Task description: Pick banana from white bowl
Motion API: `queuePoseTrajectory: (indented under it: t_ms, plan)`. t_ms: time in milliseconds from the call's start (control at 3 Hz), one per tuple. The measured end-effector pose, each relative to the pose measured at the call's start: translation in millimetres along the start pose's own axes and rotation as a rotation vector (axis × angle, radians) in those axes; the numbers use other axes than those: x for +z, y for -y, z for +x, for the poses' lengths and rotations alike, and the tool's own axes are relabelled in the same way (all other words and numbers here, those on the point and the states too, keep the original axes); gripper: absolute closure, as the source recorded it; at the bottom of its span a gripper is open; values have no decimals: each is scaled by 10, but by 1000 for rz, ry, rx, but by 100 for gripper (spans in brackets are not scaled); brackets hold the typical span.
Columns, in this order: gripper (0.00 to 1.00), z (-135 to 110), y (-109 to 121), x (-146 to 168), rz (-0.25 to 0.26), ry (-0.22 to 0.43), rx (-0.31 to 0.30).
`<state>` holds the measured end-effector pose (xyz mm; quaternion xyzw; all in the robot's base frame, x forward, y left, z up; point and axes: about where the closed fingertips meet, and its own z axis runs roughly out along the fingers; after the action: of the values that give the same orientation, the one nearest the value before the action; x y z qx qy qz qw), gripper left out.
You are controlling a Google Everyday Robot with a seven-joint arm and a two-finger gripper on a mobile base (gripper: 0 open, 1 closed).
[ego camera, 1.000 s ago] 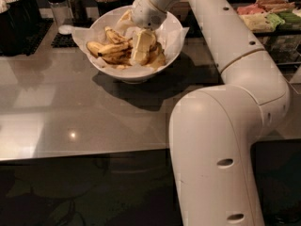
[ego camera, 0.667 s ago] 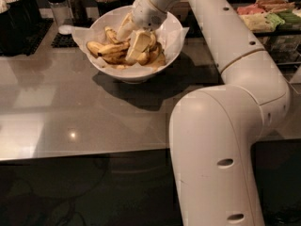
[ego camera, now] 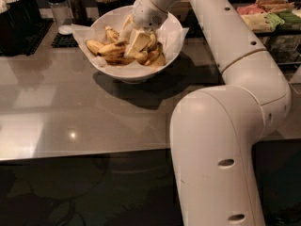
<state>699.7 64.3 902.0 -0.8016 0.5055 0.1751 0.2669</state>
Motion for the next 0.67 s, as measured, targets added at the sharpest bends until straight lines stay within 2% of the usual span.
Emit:
queuePoseTrajectory:
  t_ms: [333, 667]
  plan:
    - [100, -30, 32, -79, 38, 23, -1]
    - [100, -158, 9, -308, 98, 65, -29]
